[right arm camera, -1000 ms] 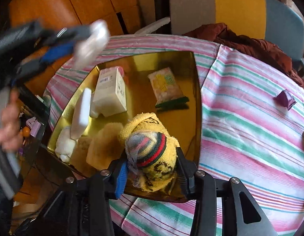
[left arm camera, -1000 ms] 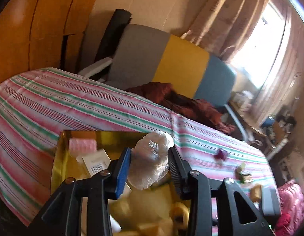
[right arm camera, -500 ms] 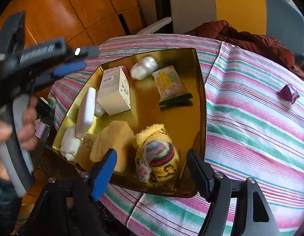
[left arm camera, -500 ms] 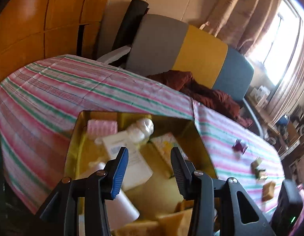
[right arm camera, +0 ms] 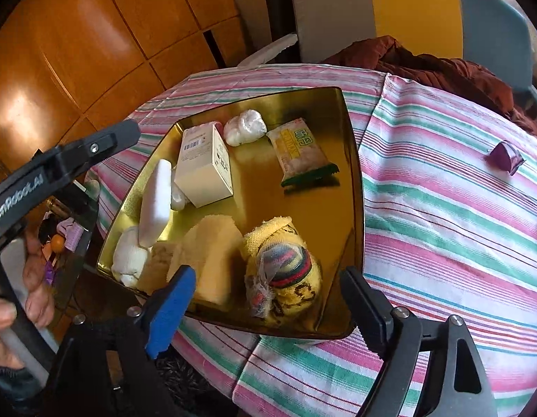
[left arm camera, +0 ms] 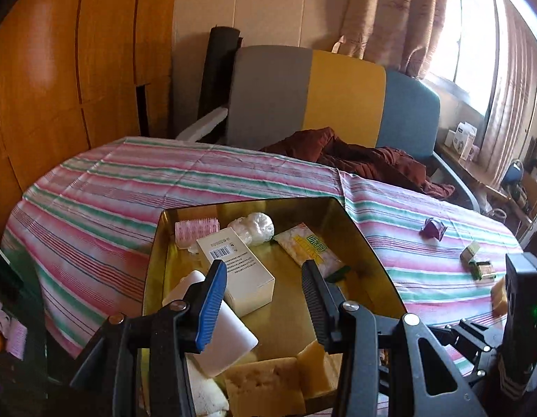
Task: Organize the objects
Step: 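Carry ball and knit toy into the gold tray and open both tools, then move both tools from the tray back toward the items on the cloth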
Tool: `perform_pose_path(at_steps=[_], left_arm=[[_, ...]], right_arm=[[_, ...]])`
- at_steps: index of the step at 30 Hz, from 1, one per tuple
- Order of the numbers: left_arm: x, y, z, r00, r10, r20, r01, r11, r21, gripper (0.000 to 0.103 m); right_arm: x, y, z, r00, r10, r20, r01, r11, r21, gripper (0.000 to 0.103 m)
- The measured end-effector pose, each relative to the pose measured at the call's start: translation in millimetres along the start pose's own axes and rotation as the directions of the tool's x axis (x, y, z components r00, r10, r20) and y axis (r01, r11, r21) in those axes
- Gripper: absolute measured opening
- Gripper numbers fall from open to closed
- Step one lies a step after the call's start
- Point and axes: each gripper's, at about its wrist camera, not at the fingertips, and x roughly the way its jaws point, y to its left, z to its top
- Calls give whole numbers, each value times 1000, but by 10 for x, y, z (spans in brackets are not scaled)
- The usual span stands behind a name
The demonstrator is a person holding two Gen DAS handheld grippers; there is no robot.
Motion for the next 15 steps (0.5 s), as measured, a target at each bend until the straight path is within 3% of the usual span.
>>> perform_pose_path(at_steps=[15], left_arm=[[-106, -128, -69, 1000, -3, 1, 3, 999, 44, 45]], right_arm=[[-111, -18, -8, 999, -22, 41, 21, 1000, 16, 86]])
